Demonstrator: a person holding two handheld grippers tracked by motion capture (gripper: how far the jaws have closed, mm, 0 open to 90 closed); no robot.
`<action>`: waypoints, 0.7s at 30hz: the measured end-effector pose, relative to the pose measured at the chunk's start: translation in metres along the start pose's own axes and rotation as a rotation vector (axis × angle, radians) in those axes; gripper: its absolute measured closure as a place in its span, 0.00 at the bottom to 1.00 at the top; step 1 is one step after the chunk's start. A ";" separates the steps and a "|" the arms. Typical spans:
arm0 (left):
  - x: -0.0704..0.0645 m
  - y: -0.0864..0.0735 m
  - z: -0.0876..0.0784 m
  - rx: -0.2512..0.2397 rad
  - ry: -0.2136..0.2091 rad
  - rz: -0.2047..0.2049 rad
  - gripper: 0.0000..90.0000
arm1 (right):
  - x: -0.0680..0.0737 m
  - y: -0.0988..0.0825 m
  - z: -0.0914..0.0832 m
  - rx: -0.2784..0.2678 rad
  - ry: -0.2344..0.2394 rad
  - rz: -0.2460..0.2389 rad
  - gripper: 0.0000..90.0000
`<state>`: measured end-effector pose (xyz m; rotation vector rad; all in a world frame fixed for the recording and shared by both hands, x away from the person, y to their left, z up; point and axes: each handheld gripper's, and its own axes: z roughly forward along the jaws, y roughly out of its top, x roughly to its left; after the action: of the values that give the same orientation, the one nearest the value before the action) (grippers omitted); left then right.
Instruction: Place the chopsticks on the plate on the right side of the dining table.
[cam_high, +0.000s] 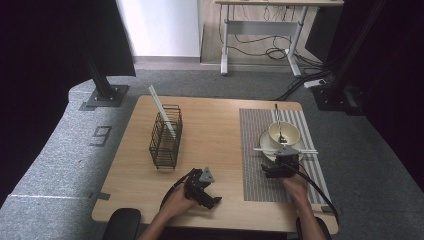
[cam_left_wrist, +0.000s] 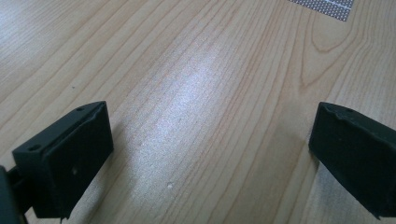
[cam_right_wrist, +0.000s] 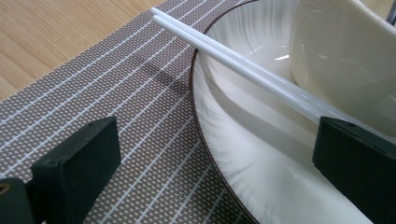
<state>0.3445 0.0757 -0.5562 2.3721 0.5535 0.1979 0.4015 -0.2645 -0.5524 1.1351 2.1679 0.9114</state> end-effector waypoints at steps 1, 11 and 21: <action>0.000 0.000 0.000 0.000 0.000 0.000 0.00 | 0.000 0.000 0.000 0.000 -0.002 -0.002 0.00; 0.000 0.000 0.000 0.000 -0.001 0.001 0.00 | 0.002 0.003 0.001 -0.033 0.036 0.017 0.01; 0.000 0.000 0.000 0.000 -0.001 0.001 0.00 | 0.006 0.005 0.003 -0.014 0.020 -0.024 0.02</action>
<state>0.3445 0.0755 -0.5562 2.3727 0.5514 0.1974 0.4032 -0.2567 -0.5514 1.0955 2.1830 0.9303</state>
